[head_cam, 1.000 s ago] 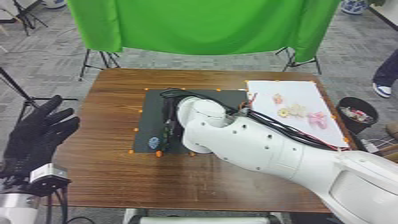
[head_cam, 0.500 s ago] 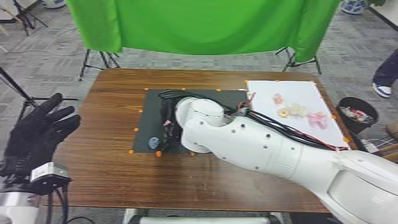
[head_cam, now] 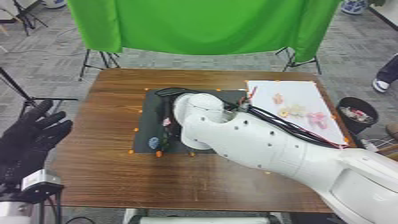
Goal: Arrange flowers
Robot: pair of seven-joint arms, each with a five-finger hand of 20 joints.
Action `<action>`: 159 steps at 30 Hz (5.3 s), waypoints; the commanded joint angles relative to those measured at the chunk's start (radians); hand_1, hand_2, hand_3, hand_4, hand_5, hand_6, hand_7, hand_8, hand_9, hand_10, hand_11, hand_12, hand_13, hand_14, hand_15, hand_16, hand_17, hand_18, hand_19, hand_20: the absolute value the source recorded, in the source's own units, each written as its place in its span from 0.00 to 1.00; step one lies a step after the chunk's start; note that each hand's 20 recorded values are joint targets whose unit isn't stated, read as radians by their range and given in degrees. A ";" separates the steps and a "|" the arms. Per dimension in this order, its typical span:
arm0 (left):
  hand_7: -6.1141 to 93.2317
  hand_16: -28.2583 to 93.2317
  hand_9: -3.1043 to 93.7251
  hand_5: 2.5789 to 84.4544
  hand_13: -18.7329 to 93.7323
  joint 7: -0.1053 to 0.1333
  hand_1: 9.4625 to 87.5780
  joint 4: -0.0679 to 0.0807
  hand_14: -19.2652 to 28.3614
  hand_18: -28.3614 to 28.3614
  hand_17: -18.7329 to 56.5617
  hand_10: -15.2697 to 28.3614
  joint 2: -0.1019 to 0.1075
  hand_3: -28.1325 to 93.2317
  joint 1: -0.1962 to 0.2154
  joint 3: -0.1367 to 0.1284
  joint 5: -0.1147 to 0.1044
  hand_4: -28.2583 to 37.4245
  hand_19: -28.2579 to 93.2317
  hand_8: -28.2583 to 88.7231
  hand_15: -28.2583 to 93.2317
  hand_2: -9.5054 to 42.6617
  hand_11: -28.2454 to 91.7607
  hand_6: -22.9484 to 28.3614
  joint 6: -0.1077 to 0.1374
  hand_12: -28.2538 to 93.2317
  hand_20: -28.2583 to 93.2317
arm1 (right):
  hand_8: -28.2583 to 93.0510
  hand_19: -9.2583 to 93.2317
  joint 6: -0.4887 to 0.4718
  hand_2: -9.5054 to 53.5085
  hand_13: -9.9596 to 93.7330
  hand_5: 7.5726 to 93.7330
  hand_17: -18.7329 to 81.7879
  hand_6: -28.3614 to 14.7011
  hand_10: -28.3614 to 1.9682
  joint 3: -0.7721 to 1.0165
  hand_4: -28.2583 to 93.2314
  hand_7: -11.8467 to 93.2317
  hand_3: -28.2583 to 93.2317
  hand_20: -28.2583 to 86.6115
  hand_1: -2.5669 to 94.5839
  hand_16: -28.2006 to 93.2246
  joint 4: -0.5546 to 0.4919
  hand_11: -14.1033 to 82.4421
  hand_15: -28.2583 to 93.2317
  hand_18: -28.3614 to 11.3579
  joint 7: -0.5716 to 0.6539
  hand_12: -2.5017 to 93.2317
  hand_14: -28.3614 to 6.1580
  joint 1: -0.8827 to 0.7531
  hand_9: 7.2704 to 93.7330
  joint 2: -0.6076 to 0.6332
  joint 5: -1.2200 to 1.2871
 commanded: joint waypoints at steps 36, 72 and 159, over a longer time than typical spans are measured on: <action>0.15 0.13 0.37 0.41 0.36 0.036 0.26 -0.006 0.99 1.00 0.17 0.82 0.070 0.76 0.006 0.116 -0.050 0.14 0.69 0.18 0.71 0.31 0.46 0.63 0.038 0.33 0.23 | 0.16 1.00 0.137 0.15 0.81 0.50 0.71 0.57 0.25 0.368 0.05 0.24 0.87 0.58 0.37 0.33 -0.306 0.27 0.86 0.28 0.211 0.17 0.59 -0.242 0.57 0.801 -0.053; 0.15 0.13 0.37 0.41 0.36 0.058 0.26 0.006 0.99 1.00 0.16 0.82 0.083 0.76 -0.009 0.138 -0.066 0.14 0.69 0.18 0.71 0.30 0.47 0.64 0.040 0.33 0.23 | 0.16 1.00 0.013 0.11 0.81 0.45 0.71 0.60 0.25 0.296 0.04 0.24 0.87 0.56 0.41 0.32 -0.097 0.25 0.86 0.28 0.269 0.17 0.57 -0.250 0.54 0.743 0.074; 0.15 0.13 0.37 0.42 0.36 -0.061 0.26 0.018 0.99 1.00 0.16 0.82 0.016 0.75 -0.065 0.094 -0.002 0.14 0.69 0.18 0.71 0.31 0.46 0.64 -0.006 0.33 0.23 | 0.28 1.00 0.255 0.00 0.95 0.84 0.79 0.66 0.67 -0.111 0.00 0.35 0.85 0.62 0.65 0.38 -0.172 0.22 0.80 0.39 0.024 0.36 0.85 -0.053 0.99 0.126 -0.210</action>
